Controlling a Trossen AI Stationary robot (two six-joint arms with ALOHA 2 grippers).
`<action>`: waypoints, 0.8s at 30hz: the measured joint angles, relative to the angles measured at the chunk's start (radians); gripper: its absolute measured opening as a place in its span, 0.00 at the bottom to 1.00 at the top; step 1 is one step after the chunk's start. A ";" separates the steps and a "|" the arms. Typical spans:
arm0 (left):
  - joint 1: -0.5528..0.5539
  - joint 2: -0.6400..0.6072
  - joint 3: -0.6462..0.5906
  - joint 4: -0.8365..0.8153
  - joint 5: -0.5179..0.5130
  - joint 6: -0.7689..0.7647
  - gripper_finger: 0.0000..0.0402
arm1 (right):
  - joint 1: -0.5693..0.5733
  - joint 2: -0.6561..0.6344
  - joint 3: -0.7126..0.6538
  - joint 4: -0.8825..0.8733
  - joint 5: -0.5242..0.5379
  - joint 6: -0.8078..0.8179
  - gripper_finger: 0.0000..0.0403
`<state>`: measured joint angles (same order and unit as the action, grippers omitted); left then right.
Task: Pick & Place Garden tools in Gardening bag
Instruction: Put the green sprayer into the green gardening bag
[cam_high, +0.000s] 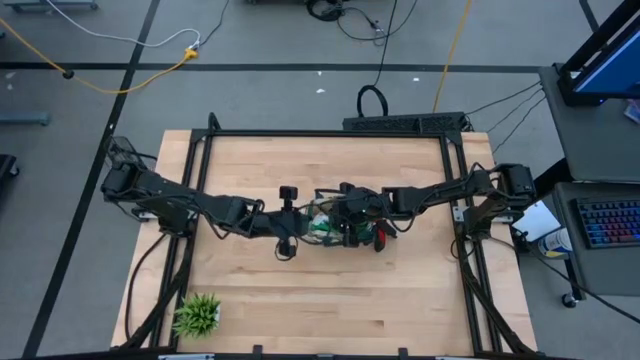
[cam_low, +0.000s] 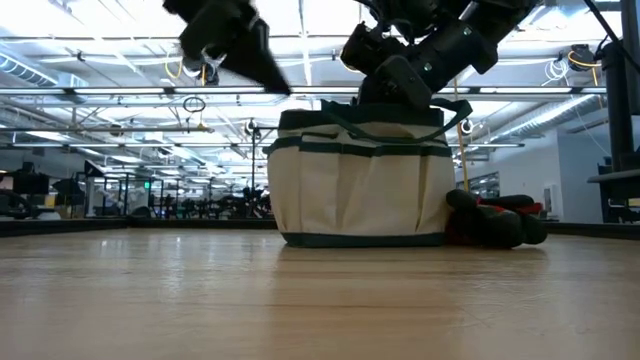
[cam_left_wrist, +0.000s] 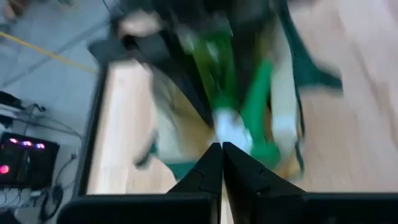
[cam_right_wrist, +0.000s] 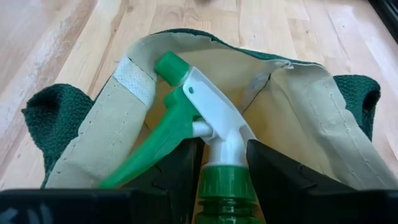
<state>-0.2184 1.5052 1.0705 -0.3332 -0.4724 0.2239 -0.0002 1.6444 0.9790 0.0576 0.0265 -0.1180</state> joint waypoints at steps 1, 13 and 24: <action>0.000 -0.004 0.003 0.019 -0.002 -0.001 0.05 | 0.000 0.000 -0.001 0.004 0.000 -0.002 0.36; 0.010 -0.013 0.002 0.070 0.104 -0.031 0.05 | 0.002 -0.041 -0.006 0.054 -0.002 -0.007 0.44; 0.039 0.095 0.002 0.161 0.115 -0.059 0.04 | 0.002 -0.045 -0.006 0.053 -0.002 -0.007 0.45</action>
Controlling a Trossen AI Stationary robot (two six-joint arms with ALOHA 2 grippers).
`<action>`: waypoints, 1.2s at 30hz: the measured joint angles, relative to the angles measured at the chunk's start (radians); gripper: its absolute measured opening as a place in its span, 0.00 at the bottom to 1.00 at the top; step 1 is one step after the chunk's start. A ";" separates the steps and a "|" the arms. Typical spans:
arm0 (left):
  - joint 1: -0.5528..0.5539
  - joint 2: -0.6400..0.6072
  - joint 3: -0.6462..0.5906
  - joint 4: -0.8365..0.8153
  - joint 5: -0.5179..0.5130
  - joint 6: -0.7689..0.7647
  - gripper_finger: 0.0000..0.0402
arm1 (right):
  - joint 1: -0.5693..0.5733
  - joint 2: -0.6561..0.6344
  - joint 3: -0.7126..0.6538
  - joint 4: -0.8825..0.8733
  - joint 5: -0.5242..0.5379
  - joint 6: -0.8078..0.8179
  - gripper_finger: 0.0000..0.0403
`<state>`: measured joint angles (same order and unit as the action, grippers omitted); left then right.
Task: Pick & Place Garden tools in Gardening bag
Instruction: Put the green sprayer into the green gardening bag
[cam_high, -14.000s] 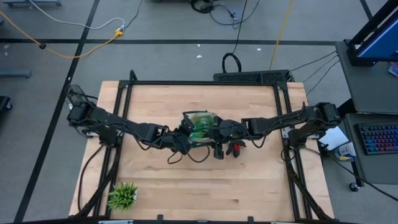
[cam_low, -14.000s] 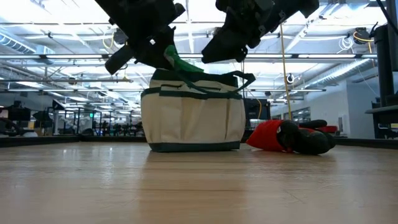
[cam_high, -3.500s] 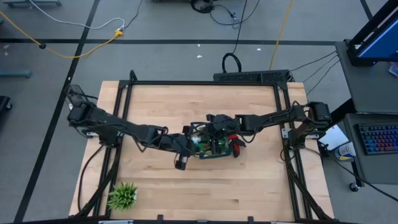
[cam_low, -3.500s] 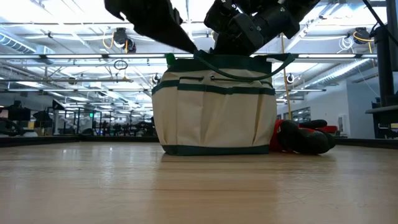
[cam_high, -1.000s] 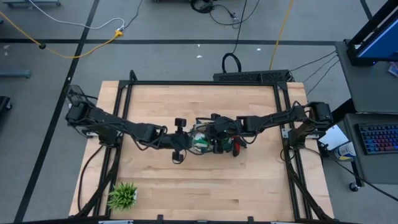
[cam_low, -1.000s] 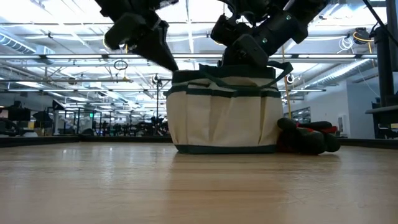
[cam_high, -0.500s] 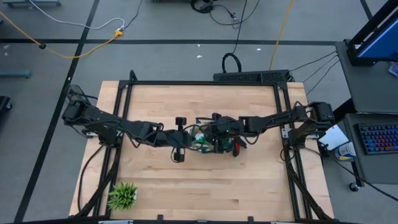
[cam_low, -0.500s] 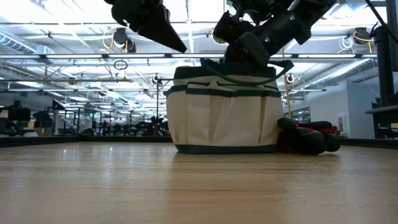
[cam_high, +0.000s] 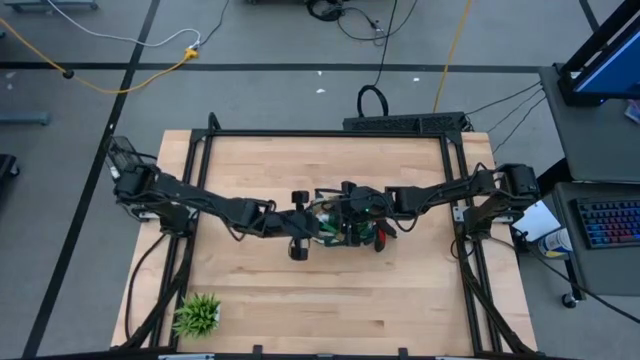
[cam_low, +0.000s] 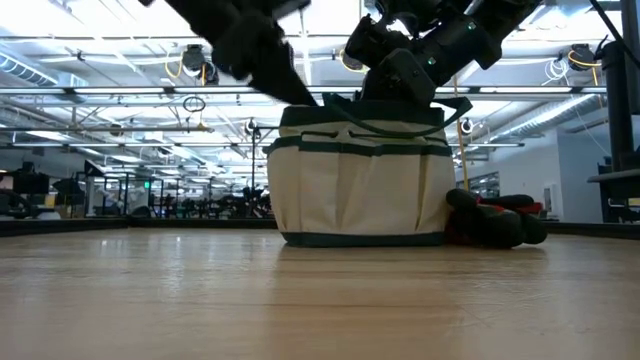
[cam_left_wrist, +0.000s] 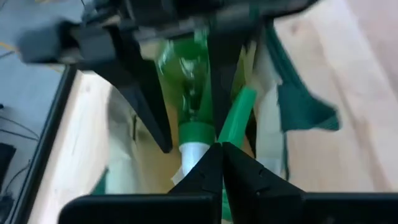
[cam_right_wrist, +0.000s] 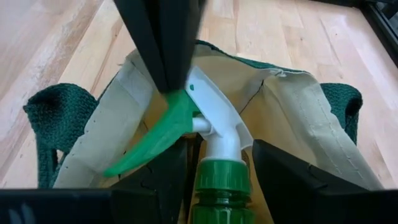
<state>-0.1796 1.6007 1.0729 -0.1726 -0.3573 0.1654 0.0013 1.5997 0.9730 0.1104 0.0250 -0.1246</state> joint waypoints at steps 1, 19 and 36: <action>0.003 0.015 0.000 0.000 0.000 0.000 0.04 | 0.000 0.000 0.000 0.000 0.000 0.000 0.45; 0.019 0.051 0.000 -0.065 0.053 -0.029 0.02 | 0.000 -0.024 0.002 0.075 0.000 0.017 0.44; 0.003 0.026 -0.004 -0.066 0.041 -0.007 0.05 | -0.002 0.065 0.004 0.161 -0.035 0.088 0.44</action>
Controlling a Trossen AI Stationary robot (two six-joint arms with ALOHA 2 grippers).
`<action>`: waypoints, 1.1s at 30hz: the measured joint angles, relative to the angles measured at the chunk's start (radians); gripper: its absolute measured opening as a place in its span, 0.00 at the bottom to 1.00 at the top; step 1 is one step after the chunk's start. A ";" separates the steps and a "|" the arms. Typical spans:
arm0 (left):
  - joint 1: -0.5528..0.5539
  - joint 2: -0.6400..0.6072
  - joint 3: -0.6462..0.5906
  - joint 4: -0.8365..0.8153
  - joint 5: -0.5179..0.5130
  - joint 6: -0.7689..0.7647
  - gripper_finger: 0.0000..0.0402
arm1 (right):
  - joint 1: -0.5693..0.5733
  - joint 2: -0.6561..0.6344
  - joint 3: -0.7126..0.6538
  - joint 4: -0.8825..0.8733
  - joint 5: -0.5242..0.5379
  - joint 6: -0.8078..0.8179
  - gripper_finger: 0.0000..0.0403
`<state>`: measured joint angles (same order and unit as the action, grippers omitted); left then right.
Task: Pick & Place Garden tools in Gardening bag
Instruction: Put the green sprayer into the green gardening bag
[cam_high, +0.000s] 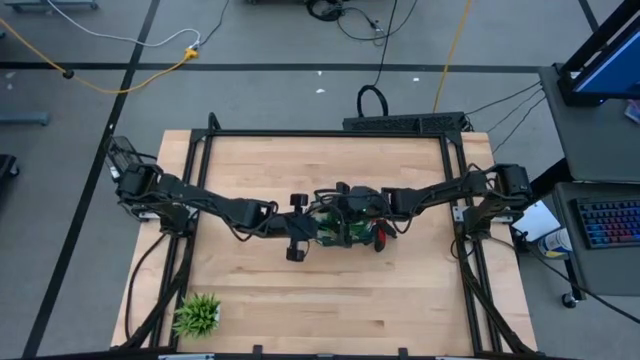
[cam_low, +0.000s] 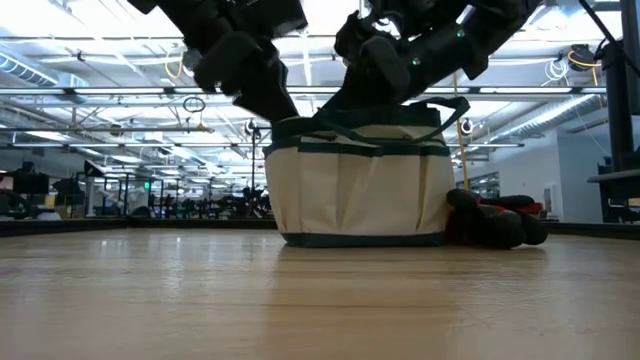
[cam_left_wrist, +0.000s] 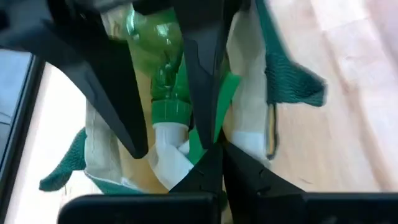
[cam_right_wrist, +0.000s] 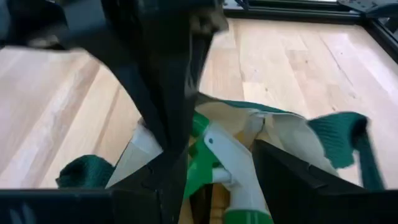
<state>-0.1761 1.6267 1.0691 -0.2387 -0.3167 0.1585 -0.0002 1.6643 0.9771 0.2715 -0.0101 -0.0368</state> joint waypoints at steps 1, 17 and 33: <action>-0.003 -0.005 0.000 0.004 0.002 0.000 0.04 | 0.000 0.005 0.000 0.001 0.001 0.002 0.44; -0.025 -0.159 0.004 -0.112 0.027 -0.005 0.05 | 0.000 0.018 0.002 -0.054 0.008 -0.033 0.44; -0.005 -0.120 0.002 -0.115 0.171 0.158 0.05 | -0.012 0.019 0.000 -0.052 0.008 -0.034 0.44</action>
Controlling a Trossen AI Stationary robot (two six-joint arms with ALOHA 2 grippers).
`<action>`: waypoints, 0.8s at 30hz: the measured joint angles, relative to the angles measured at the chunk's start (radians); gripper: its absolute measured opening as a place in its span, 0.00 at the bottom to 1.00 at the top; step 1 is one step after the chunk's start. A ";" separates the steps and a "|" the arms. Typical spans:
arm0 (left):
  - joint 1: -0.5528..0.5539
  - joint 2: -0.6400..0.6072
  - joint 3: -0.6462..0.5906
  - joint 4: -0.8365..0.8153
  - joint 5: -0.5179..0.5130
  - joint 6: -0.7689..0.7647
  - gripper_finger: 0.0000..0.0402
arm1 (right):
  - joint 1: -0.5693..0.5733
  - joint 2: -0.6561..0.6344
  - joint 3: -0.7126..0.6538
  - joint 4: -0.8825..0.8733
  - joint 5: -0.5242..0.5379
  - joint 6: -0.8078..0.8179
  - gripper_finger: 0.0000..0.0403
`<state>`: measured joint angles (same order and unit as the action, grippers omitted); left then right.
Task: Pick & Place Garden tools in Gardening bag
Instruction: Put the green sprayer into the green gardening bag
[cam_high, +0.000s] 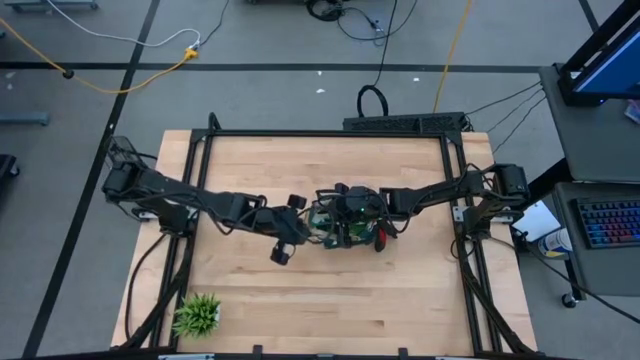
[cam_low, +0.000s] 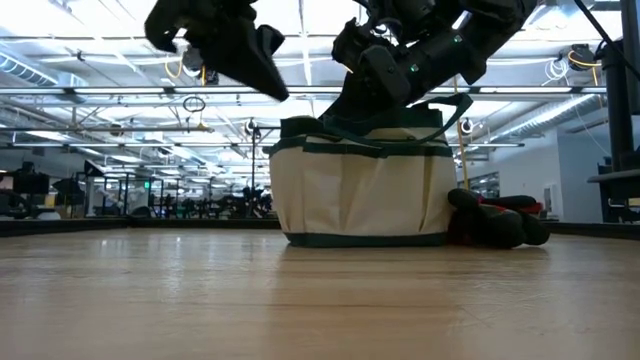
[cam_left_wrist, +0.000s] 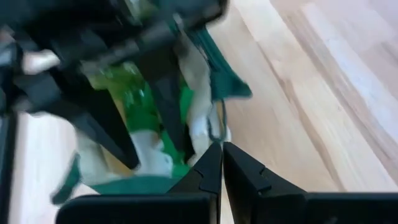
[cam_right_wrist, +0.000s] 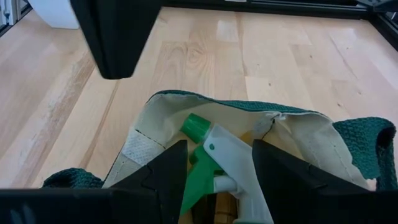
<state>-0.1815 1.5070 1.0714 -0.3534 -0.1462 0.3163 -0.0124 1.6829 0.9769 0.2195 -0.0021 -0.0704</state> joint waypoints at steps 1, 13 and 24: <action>0.005 0.003 0.001 0.011 0.004 0.009 0.05 | 0.000 0.000 0.000 0.001 0.000 0.000 0.44; 0.024 0.011 0.001 0.049 0.065 0.135 0.05 | 0.000 0.001 -0.001 0.007 0.000 -0.001 0.44; 0.025 0.011 0.001 0.062 0.014 0.126 0.05 | 0.000 0.001 -0.001 0.007 0.000 0.002 0.43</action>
<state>-0.1566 1.5185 1.0725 -0.2909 -0.1317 0.4423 -0.0128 1.6836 0.9760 0.2268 -0.0017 -0.0685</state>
